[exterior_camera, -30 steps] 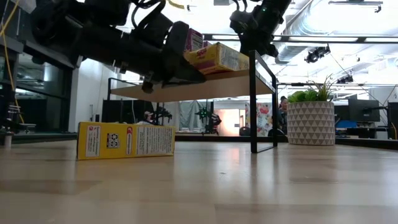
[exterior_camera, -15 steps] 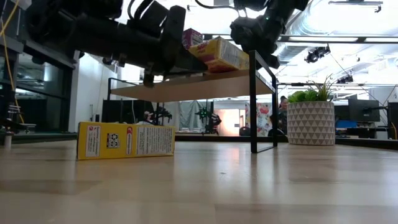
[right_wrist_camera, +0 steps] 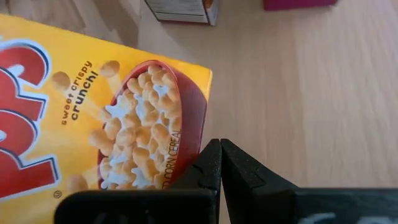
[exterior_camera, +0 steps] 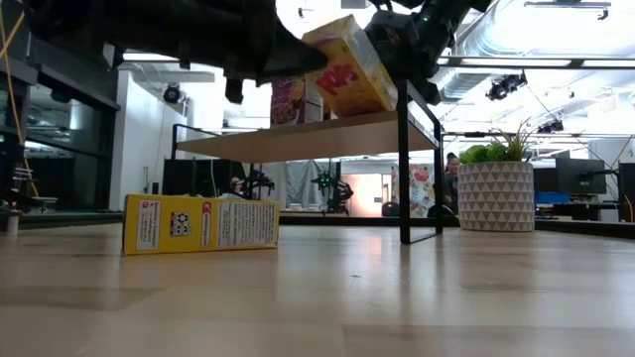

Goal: Stack cereal on shelf
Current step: Adjust the yellow cereal box on the shelf

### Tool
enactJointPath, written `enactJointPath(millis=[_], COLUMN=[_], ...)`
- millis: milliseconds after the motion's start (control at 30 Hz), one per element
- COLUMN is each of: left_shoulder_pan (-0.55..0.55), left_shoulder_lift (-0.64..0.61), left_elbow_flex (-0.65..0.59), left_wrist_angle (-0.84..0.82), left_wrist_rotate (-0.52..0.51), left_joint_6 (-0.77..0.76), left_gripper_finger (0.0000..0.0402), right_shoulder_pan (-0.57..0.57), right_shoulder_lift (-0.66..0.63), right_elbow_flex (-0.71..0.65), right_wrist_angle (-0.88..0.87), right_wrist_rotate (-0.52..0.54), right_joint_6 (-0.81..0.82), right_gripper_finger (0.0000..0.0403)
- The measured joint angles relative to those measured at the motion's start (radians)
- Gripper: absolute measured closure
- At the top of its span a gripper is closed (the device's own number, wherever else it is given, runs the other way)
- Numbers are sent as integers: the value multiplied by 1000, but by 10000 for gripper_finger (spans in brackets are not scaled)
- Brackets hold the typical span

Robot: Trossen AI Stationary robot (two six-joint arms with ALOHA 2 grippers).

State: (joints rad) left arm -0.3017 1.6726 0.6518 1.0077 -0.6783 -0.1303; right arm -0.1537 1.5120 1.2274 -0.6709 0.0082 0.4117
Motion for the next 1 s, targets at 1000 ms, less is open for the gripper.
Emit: enactJointPath(millis=[1000], left_shoulder_pan=[74], left_shoulder_lift=[-69], left_elbow_flex=[1], left_wrist_angle=[7], left_wrist_rotate=[-6], left_joint_6=[46], left_gripper_finger=[401], right_shoulder_pan=[-25], right_shoulder_lift=[0], right_elbow_flex=[0], right_wrist_angle=[109], right_wrist_rotate=[7], right_joint_6=[86], right_gripper_finger=[402])
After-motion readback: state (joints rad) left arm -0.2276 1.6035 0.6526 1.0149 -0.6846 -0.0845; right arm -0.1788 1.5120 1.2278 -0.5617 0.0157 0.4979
